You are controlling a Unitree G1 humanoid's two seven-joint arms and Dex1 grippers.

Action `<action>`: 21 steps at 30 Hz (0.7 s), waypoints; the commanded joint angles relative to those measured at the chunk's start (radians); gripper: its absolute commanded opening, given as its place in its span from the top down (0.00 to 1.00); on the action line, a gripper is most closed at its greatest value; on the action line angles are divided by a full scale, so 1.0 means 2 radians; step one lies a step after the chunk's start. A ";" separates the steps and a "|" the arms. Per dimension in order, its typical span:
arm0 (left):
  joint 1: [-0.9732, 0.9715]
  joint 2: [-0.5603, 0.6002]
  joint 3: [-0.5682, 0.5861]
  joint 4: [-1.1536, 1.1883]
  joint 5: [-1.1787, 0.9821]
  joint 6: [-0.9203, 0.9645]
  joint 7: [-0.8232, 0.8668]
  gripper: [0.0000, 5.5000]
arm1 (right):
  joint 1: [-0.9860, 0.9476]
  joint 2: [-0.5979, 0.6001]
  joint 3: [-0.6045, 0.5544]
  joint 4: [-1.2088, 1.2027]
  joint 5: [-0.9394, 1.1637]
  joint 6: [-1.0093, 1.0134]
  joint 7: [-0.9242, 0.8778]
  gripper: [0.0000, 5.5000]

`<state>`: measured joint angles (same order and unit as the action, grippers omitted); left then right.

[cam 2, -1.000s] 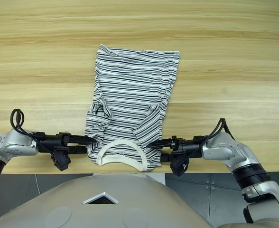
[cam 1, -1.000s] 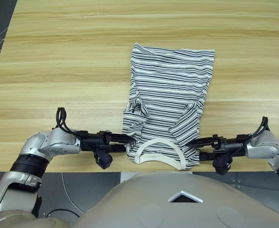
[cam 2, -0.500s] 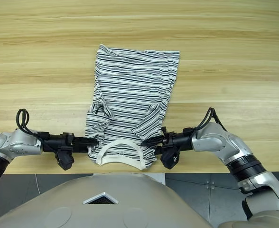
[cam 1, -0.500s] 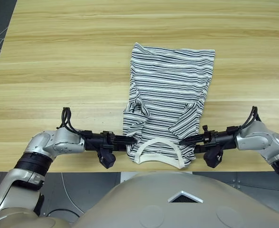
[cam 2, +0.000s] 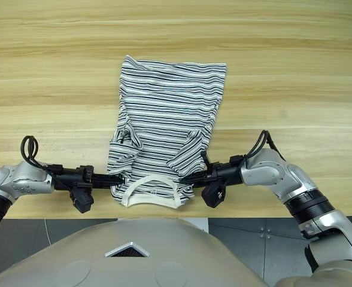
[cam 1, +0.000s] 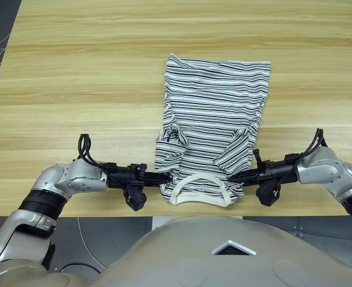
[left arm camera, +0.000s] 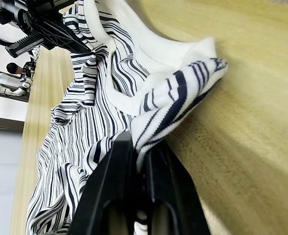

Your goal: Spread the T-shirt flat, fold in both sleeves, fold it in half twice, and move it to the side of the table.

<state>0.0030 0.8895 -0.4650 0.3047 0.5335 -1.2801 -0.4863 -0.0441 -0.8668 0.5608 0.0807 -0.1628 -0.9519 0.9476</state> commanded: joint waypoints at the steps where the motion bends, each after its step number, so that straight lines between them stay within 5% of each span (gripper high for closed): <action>1: 0.003 0.022 -0.031 -0.038 -0.090 0.085 -0.062 0.98 | -0.015 -0.012 -0.003 -0.009 0.050 0.041 0.025 0.98; 11: -0.028 0.137 -0.032 -0.296 -0.425 0.521 -0.358 0.98 | 0.038 -0.070 -0.053 -0.127 0.278 0.223 0.097 0.98; 21: -0.061 0.119 0.026 -0.392 -0.538 0.682 -0.445 0.98 | 0.028 -0.018 -0.081 -0.069 0.310 0.280 0.187 0.98</action>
<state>-0.1222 1.1334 -0.4463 -0.4416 -0.4893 0.0388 -1.3427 0.0206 -0.9222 0.4224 -0.0643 0.4392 -0.4108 1.2968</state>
